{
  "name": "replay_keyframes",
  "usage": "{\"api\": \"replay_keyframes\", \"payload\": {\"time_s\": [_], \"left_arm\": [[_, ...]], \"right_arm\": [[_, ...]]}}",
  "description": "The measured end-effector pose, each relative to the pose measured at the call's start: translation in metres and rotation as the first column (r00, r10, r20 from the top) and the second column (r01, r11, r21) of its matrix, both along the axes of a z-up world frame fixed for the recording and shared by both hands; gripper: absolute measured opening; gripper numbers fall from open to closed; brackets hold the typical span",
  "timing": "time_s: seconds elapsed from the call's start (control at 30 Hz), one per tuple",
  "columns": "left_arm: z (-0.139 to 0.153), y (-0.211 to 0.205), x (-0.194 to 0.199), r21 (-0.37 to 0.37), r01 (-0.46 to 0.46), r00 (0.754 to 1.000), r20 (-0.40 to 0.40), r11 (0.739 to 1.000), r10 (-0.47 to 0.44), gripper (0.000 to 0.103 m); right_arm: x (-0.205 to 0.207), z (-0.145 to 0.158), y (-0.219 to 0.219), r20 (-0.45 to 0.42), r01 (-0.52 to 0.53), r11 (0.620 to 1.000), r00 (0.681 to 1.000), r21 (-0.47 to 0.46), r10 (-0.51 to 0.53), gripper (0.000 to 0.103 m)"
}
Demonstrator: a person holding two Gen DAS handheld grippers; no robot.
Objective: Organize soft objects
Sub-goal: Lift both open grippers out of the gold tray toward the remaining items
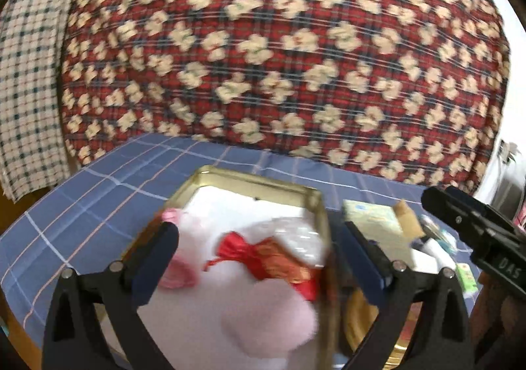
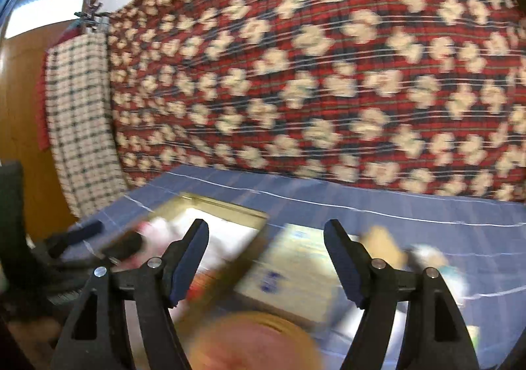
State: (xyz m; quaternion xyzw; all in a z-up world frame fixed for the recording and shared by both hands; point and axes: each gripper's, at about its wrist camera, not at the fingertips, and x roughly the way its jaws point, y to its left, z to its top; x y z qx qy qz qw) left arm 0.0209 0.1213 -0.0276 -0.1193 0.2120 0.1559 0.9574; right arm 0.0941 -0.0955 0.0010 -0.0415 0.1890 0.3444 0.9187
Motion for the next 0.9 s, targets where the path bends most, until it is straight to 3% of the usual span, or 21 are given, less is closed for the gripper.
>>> {"api": "replay_keyframes", "payload": {"time_s": [0.17, 0.37, 0.57, 0.9], "left_arm": [[0.003, -0.040, 0.009, 0.031, 0.101, 0.995, 0.001, 0.994, -0.101, 0.101], [0.003, -0.091, 0.024, 0.069, 0.223, 0.975, -0.032, 0.972, -0.221, 0.101], [0.002, -0.125, 0.041, 0.072, 0.322, 0.946, -0.070, 0.944, -0.317, 0.102], [-0.010, -0.152, 0.058, 0.097, 0.368, 0.927, -0.120, 0.925, -0.356, 0.102]], "right_arm": [[0.013, -0.010, -0.073, -0.016, 0.172, 0.985, 0.985, -0.023, -0.172, 0.075], [0.033, -0.032, -0.150, -0.118, 0.357, 0.933, 0.926, -0.050, -0.360, 0.075], [0.050, -0.051, -0.166, -0.189, 0.375, 0.918, 0.899, -0.129, -0.394, 0.075], [0.062, -0.074, -0.152, -0.248, 0.321, 0.919, 0.893, -0.230, -0.375, 0.075]]}}
